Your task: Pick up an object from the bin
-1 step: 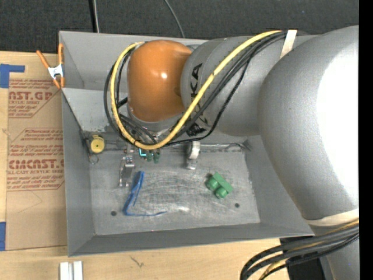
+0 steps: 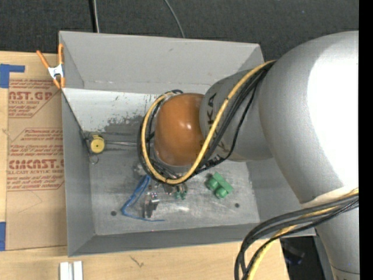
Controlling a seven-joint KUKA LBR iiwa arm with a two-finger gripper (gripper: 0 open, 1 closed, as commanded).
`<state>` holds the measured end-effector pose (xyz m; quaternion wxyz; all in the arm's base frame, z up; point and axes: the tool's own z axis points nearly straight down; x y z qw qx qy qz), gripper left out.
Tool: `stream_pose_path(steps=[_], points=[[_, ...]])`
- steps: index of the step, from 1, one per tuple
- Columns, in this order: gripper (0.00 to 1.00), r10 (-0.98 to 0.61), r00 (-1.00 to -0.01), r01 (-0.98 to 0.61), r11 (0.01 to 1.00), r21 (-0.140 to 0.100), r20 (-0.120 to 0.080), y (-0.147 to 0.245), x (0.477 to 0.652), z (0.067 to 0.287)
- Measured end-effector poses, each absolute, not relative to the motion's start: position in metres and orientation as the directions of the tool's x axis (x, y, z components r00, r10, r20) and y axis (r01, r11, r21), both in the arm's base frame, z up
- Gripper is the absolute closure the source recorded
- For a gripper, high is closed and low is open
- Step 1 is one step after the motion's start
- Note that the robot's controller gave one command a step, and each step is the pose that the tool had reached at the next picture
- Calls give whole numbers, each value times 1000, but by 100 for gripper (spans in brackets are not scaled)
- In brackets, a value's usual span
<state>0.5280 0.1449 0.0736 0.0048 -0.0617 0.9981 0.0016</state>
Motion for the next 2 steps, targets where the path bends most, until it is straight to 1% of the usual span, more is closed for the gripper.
stream_pose_path(steps=[1,2], points=[[100,-126,-992,-126,992,3,-3,148,528,77],[100,-176,-984,-176,984,1,-10,167,532,212]])
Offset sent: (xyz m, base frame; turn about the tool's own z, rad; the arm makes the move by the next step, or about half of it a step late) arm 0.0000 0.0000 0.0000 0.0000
